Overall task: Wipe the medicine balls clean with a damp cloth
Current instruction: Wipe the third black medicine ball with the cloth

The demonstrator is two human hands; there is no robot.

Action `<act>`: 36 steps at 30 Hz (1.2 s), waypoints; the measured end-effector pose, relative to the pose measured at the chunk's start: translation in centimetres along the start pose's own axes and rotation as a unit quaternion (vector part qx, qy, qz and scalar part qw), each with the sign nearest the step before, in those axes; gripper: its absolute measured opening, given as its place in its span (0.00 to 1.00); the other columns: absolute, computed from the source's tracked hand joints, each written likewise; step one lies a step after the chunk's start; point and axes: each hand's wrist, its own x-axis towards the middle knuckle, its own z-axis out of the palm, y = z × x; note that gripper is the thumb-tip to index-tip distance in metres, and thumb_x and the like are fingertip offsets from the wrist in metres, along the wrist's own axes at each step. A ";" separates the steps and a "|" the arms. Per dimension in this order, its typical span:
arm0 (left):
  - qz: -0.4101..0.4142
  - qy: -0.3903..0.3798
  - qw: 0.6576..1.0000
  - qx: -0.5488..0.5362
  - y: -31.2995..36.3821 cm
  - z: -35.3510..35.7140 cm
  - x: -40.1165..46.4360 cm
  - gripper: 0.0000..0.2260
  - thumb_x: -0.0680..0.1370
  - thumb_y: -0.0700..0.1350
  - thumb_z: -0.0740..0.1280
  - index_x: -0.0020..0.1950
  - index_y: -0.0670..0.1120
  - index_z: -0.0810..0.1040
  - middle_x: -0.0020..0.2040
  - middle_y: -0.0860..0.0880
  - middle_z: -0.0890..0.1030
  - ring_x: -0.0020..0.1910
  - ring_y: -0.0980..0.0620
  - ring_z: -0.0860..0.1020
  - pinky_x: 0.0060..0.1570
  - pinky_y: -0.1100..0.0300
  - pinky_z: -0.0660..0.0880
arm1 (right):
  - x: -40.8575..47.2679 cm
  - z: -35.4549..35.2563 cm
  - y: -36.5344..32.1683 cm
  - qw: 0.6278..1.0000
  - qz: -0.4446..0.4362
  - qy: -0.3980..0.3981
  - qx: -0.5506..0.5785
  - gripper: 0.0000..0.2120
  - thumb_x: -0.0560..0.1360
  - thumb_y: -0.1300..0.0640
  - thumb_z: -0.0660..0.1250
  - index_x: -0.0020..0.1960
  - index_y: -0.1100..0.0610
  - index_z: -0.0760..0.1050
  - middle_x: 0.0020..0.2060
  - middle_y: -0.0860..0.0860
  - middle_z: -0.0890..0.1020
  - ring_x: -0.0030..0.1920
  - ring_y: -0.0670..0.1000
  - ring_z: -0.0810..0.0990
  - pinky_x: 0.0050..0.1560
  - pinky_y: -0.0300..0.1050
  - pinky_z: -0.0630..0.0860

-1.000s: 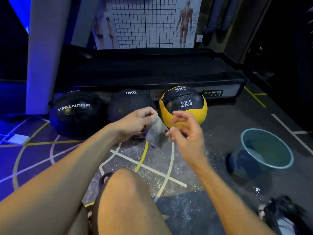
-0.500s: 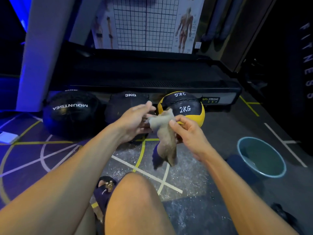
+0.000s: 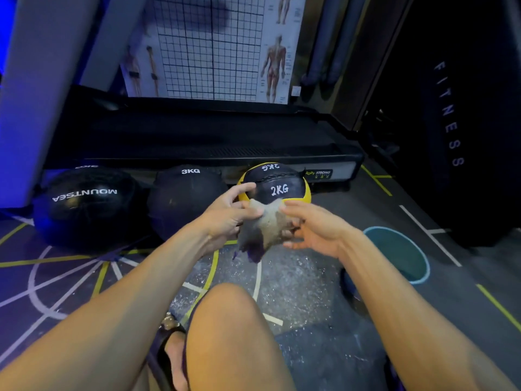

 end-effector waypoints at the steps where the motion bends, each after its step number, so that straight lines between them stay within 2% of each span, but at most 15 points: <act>1: 0.001 0.004 1.000 0.012 -0.1 0.1 -0.1 0.26 0.77 0.35 0.74 0.71 0.54 0.74 0.44 0.51 0.83 0.48 0.50 0.80 0.50 0.53 0.72 | -0.2 -0.1 0.7 1.000 0.013 0.011 -0.009 0.20 0.80 0.56 0.70 0.68 0.45 0.67 0.36 0.48 0.82 0.38 0.49 0.78 0.48 0.52 0.79; 3: -0.004 -0.003 0.999 0.050 -0.4 0.0 -0.4 0.23 0.77 0.35 0.74 0.66 0.55 0.79 0.45 0.48 0.79 0.49 0.50 0.78 0.50 0.53 0.72 | -0.5 -0.1 1.8 0.999 -0.007 0.046 -0.020 0.27 0.77 0.60 0.73 0.71 0.42 0.68 0.39 0.48 0.83 0.40 0.48 0.79 0.52 0.52 0.78; 6: -0.014 -0.027 0.990 0.139 -0.7 -0.1 -0.6 0.19 0.75 0.36 0.76 0.62 0.52 0.84 0.50 0.45 0.80 0.49 0.51 0.77 0.49 0.54 0.74 | -0.8 -0.3 2.4 0.994 -0.053 0.075 -0.057 0.20 0.77 0.64 0.72 0.67 0.49 0.79 0.38 0.46 0.81 0.39 0.45 0.78 0.49 0.46 0.74; 10: 0.007 -0.072 0.961 0.268 -1.8 0.7 0.5 0.15 0.74 0.34 0.77 0.57 0.48 0.85 0.52 0.45 0.86 0.48 0.53 0.81 0.47 0.58 0.79 | -0.6 -0.7 3.6 0.973 -0.100 0.097 -0.186 0.19 0.72 0.67 0.77 0.61 0.57 0.82 0.44 0.49 0.84 0.45 0.45 0.80 0.51 0.42 0.78; 12: 0.031 -0.081 0.932 0.353 -2.8 1.1 1.6 0.09 0.77 0.37 0.75 0.54 0.49 0.86 0.49 0.45 0.86 0.45 0.54 0.81 0.46 0.56 0.80 | 0.0 -1.4 4.8 0.943 -0.117 0.125 -0.285 0.12 0.71 0.62 0.78 0.53 0.52 0.85 0.38 0.44 0.84 0.38 0.42 0.79 0.47 0.43 0.78; 14: 0.058 -0.084 0.876 0.472 -4.0 1.6 2.9 0.04 0.80 0.44 0.73 0.53 0.51 0.86 0.46 0.49 0.83 0.44 0.56 0.79 0.48 0.54 0.77 | 0.4 -2.5 6.0 0.911 -0.127 0.165 -0.355 0.04 0.72 0.55 0.77 0.44 0.48 0.85 0.31 0.41 0.80 0.33 0.41 0.76 0.40 0.42 0.74; 16: 0.079 -0.087 0.837 0.535 -4.9 1.9 4.0 0.03 0.81 0.49 0.71 0.52 0.56 0.84 0.49 0.51 0.76 0.46 0.56 0.77 0.49 0.57 0.73 | 0.9 -4.2 7.5 0.901 -0.137 0.196 -0.361 0.02 0.72 0.53 0.77 0.42 0.49 0.85 0.34 0.44 0.80 0.39 0.45 0.78 0.44 0.44 0.74; 18: 0.084 -0.095 0.836 0.534 -5.7 2.4 5.3 0.03 0.81 0.51 0.70 0.53 0.60 0.82 0.53 0.51 0.73 0.50 0.54 0.78 0.54 0.60 0.73 | 1.2 -6.6 9.3 0.904 -0.134 0.218 -0.342 0.03 0.73 0.53 0.76 0.41 0.49 0.83 0.39 0.46 0.82 0.43 0.46 0.80 0.49 0.47 0.75; 22: 0.056 -0.128 0.837 0.529 -6.9 3.6 8.3 0.08 0.82 0.51 0.69 0.60 0.55 0.81 0.57 0.55 0.73 0.52 0.58 0.78 0.53 0.66 0.71 | 1.0 -13.4 13.5 0.911 -0.109 0.269 -0.292 0.03 0.75 0.55 0.75 0.43 0.50 0.82 0.34 0.44 0.83 0.35 0.40 0.75 0.41 0.42 0.74; 25: 0.035 -0.161 0.825 0.540 -8.5 3.9 10.5 0.08 0.82 0.52 0.68 0.60 0.56 0.81 0.57 0.53 0.75 0.53 0.56 0.78 0.58 0.57 0.74 | 1.3 -18.9 16.3 0.904 -0.068 0.323 -0.270 0.03 0.76 0.55 0.74 0.44 0.49 0.81 0.36 0.44 0.84 0.37 0.42 0.77 0.42 0.41 0.75; 28: -0.008 -0.183 0.837 0.515 -10.1 4.0 12.4 0.08 0.80 0.54 0.68 0.59 0.58 0.80 0.58 0.54 0.77 0.56 0.53 0.78 0.61 0.52 0.75 | 2.5 -23.7 18.4 0.909 -0.015 0.354 -0.219 0.04 0.77 0.56 0.73 0.44 0.51 0.82 0.37 0.45 0.84 0.38 0.46 0.78 0.44 0.45 0.75; 30: -0.023 -0.186 0.846 0.498 -10.9 4.1 13.7 0.09 0.79 0.56 0.68 0.58 0.58 0.81 0.58 0.56 0.80 0.55 0.52 0.79 0.60 0.49 0.76 | 3.1 -26.6 18.8 0.914 0.001 0.376 -0.152 0.05 0.78 0.60 0.72 0.43 0.54 0.81 0.36 0.50 0.82 0.39 0.50 0.77 0.44 0.47 0.75; 32: -0.041 -0.188 0.851 0.488 -11.6 3.9 14.7 0.10 0.80 0.55 0.68 0.59 0.58 0.81 0.58 0.58 0.80 0.54 0.58 0.79 0.59 0.51 0.77 | 3.6 -29.3 18.5 0.911 0.005 0.400 -0.102 0.06 0.78 0.62 0.71 0.42 0.56 0.81 0.37 0.53 0.81 0.40 0.52 0.77 0.46 0.49 0.75; 34: -0.054 -0.188 0.858 0.476 -12.1 3.7 15.4 0.11 0.79 0.56 0.68 0.60 0.58 0.81 0.59 0.59 0.80 0.55 0.62 0.79 0.58 0.55 0.77 | 4.3 -32.1 18.5 0.896 0.023 0.431 -0.107 0.06 0.78 0.61 0.72 0.42 0.54 0.82 0.38 0.51 0.83 0.41 0.51 0.79 0.46 0.46 0.76; 36: -0.063 -0.181 0.864 0.467 -12.6 3.3 16.0 0.11 0.78 0.57 0.68 0.59 0.59 0.82 0.59 0.60 0.80 0.56 0.61 0.79 0.55 0.59 0.76 | 5.1 -34.3 19.2 0.876 0.076 0.455 -0.139 0.04 0.77 0.58 0.72 0.50 0.54 0.84 0.44 0.52 0.85 0.46 0.52 0.81 0.50 0.47 0.77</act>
